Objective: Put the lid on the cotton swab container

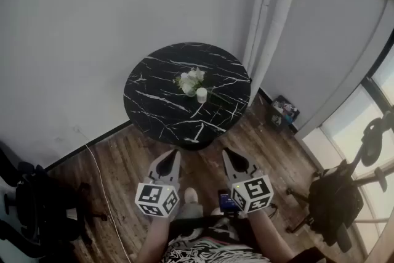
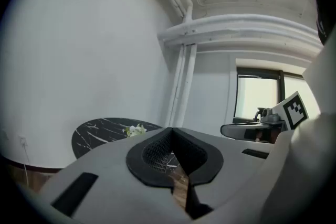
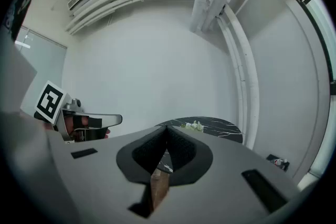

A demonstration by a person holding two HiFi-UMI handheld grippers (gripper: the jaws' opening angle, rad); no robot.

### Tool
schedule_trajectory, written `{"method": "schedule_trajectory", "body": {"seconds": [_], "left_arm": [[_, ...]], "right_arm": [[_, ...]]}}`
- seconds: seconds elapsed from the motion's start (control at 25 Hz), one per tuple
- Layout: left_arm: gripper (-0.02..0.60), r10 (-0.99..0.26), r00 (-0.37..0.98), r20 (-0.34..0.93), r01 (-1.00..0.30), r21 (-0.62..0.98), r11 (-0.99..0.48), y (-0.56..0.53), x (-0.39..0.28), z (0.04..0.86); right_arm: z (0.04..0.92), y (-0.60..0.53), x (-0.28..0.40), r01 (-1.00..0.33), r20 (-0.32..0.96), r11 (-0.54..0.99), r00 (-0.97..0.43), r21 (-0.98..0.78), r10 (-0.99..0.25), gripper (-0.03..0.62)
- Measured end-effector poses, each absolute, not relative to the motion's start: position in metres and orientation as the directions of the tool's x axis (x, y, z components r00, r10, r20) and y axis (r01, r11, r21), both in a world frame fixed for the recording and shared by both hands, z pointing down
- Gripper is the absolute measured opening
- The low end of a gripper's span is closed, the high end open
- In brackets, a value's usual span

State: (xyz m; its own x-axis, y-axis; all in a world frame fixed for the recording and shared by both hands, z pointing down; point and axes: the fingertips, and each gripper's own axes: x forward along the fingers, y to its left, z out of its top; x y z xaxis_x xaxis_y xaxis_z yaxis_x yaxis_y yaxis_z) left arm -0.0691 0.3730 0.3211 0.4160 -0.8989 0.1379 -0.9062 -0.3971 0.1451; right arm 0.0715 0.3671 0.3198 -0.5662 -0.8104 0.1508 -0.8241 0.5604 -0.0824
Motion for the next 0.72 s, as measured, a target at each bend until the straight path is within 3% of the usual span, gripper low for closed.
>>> {"method": "schedule_trajectory", "body": {"seconds": [0.72], "left_arm": [[0.014, -0.907, 0.39, 0.159, -0.919, 0.133, -0.371, 0.367, -0.056, 0.321]], "right_arm": [[0.328, 0.366, 0.099, -0.843, 0.167, 0.53, -0.539, -0.095, -0.826, 0.017]]}}
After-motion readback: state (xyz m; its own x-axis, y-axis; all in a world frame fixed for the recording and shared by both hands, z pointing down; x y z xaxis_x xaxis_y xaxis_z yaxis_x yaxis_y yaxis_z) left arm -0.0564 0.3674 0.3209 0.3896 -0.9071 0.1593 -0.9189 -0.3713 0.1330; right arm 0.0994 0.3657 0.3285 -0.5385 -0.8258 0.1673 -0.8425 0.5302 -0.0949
